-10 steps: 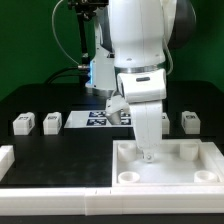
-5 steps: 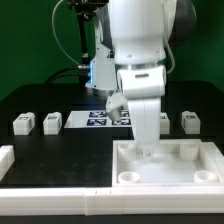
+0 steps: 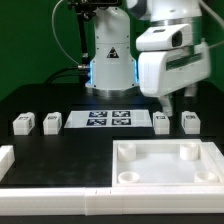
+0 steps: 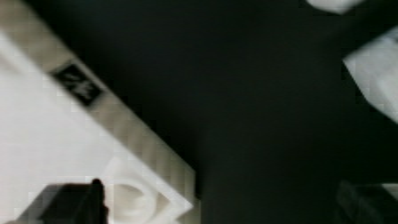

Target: Assemble one leg

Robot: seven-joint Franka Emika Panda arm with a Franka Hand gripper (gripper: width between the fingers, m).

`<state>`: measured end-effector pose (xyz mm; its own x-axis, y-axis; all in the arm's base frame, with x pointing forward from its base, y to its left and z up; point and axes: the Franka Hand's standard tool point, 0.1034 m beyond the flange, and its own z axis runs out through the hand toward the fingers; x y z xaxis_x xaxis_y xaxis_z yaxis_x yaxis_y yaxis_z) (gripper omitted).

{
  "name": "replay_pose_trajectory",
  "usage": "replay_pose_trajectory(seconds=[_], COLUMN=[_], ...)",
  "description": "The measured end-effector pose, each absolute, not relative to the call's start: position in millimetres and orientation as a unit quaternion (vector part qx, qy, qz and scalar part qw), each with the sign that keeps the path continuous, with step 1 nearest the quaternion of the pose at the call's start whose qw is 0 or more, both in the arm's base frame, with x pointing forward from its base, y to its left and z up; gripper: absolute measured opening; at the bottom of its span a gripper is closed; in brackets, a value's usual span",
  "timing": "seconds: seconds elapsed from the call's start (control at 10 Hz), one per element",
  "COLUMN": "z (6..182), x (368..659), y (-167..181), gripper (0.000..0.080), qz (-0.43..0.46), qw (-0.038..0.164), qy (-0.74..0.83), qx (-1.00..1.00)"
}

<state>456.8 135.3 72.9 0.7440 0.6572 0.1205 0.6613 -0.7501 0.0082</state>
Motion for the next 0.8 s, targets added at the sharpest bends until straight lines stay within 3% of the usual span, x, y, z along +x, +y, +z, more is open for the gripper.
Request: replay_pose_trajectory(seconds=[0.4, 0.6, 0.8], z=[66.6, 60.1, 46.7], x=[456, 442, 428], y=[137, 156, 165], gripper=[0.0649, 0.0649, 0.0649], qz=[-0.057, -0.030, -0.024], qw=[0.046, 0.056, 0.057], qy=[-0.129, 0.011, 0.025], qx=[-0.989, -0.998, -0.998])
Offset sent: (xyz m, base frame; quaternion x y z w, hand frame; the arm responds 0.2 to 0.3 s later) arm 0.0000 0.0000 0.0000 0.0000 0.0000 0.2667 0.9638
